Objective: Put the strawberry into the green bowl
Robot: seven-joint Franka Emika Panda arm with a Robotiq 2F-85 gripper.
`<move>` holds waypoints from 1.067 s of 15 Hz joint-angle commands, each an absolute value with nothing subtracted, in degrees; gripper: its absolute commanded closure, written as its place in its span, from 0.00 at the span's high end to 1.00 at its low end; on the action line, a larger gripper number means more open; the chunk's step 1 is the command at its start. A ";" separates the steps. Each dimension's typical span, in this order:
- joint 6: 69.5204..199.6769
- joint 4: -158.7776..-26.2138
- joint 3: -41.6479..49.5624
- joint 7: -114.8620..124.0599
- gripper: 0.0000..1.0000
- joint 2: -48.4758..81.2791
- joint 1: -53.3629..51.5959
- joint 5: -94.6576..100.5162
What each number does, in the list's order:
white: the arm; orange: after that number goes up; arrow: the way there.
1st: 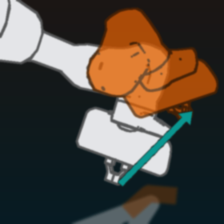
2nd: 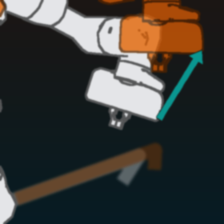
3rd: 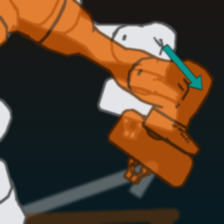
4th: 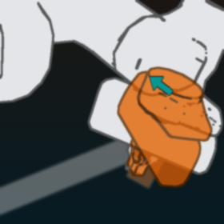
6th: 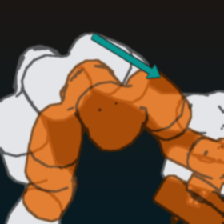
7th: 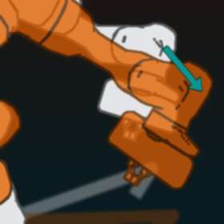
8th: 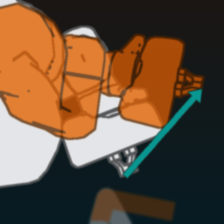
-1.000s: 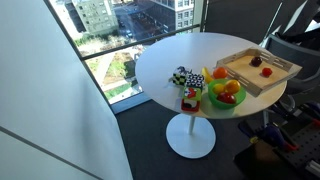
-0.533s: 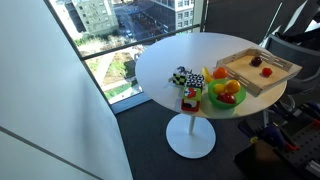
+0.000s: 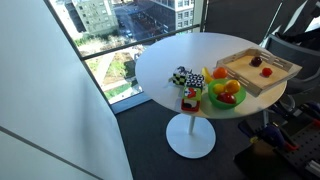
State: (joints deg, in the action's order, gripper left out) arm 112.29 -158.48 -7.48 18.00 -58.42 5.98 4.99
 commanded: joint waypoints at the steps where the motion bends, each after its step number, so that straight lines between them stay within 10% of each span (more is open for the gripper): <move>1: 113.47 -155.41 -4.97 16.97 1.00 -53.82 6.50 3.96; 16: 113.46 -145.36 6.72 0.27 1.00 -35.09 4.57 -1.45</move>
